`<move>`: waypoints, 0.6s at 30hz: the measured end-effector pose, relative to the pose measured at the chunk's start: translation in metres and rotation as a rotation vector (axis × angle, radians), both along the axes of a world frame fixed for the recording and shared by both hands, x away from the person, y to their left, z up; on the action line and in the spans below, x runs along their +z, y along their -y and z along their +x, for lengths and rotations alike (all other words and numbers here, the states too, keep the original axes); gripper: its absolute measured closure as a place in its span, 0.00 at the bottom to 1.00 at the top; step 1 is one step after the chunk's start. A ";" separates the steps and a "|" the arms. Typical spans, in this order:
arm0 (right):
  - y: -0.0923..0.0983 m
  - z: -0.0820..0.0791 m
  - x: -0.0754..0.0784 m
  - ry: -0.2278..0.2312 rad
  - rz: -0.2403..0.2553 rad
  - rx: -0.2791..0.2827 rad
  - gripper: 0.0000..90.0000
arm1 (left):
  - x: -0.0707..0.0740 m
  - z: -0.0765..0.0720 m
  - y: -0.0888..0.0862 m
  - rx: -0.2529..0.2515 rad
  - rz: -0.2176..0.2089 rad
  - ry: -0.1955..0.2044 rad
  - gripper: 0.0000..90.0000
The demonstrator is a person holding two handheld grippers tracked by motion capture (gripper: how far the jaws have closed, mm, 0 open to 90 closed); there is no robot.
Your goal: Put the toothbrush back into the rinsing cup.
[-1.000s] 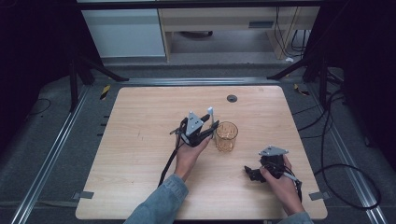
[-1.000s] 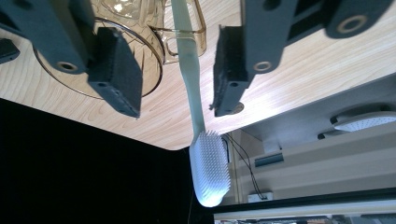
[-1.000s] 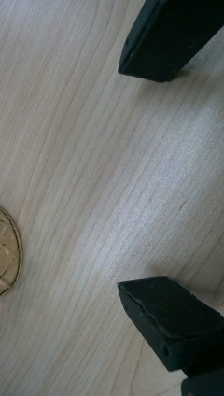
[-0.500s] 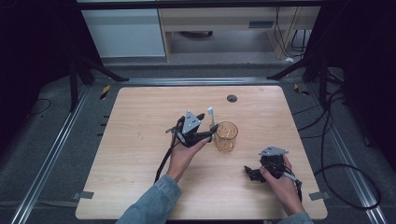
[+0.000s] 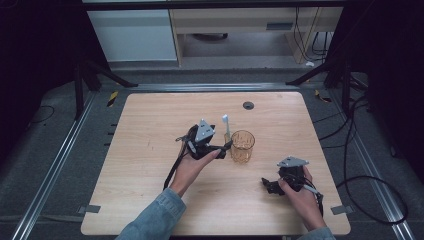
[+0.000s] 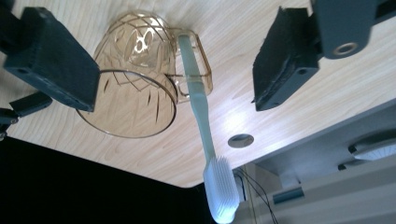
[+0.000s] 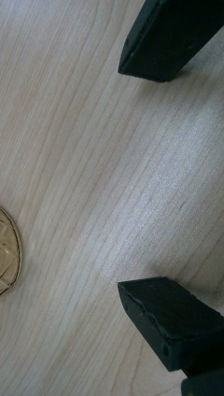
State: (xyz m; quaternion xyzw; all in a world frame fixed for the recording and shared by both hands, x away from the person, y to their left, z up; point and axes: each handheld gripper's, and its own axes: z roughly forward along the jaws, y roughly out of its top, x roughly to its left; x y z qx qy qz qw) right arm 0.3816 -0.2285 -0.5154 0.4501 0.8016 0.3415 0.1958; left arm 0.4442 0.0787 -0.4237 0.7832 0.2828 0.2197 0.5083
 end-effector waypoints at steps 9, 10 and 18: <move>0.000 0.000 0.000 0.001 -0.002 0.000 0.00 | 0.002 -0.003 -0.010 0.005 0.062 -0.064 0.10; 0.000 0.000 0.000 0.002 -0.003 0.001 0.00 | 0.002 -0.003 -0.013 0.005 0.075 -0.065 0.09; 0.000 0.000 0.000 0.001 0.000 0.001 0.00 | 0.004 -0.004 -0.037 0.040 0.110 -0.089 0.09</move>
